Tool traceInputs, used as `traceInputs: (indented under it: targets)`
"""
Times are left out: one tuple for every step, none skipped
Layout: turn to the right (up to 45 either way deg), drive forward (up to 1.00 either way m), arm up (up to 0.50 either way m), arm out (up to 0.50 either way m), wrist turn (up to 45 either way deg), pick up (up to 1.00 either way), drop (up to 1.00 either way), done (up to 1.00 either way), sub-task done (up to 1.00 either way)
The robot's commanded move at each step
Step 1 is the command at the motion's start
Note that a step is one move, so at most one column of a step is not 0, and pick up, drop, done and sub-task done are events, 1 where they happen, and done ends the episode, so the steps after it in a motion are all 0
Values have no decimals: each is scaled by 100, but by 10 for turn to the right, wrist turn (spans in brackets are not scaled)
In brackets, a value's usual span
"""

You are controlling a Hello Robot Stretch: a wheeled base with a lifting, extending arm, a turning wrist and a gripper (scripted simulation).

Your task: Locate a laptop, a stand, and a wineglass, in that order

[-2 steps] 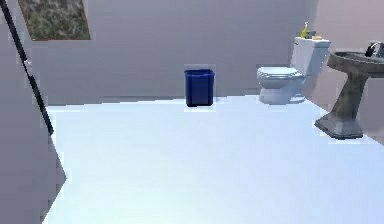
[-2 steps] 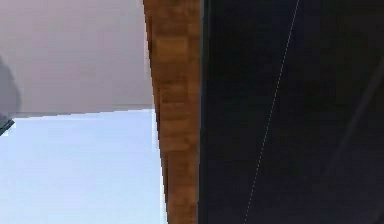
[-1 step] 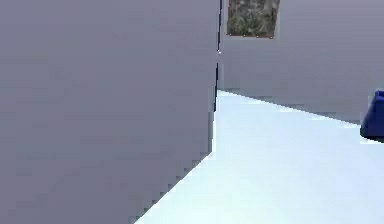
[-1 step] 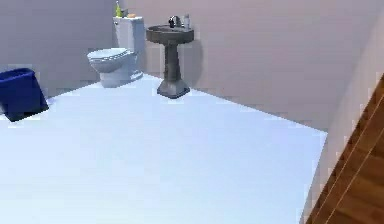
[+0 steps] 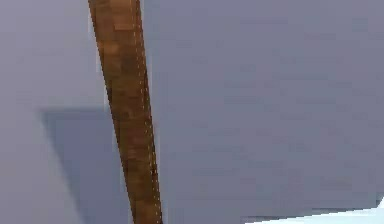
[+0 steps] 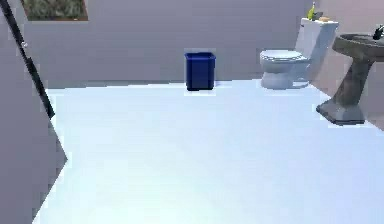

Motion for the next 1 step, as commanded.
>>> traceInputs:
  targets:
    - [-450,0,0,0,0,0,0,0,0]
